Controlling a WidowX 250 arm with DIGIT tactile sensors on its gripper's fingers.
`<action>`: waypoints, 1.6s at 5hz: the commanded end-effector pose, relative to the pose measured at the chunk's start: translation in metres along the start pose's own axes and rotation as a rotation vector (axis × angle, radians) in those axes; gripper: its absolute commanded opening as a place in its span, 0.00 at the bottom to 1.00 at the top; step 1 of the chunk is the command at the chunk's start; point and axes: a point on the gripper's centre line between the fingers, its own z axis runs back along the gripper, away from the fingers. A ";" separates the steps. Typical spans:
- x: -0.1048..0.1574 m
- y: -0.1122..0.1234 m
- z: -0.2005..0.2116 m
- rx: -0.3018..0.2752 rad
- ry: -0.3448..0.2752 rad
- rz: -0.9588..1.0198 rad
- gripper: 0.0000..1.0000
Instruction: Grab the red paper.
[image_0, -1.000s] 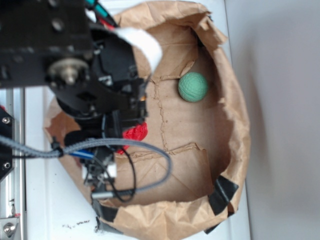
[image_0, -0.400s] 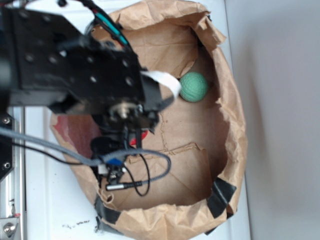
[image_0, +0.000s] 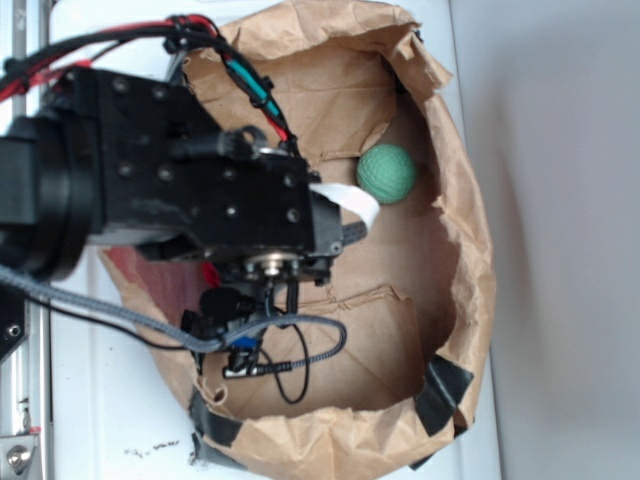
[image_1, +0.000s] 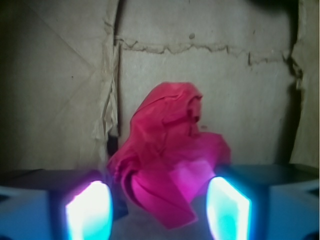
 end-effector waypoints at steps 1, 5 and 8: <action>0.008 0.011 0.015 0.008 -0.030 -0.050 0.00; -0.004 0.039 0.084 -0.149 -0.308 -0.008 0.00; 0.007 -0.009 0.046 -0.128 -0.184 0.000 1.00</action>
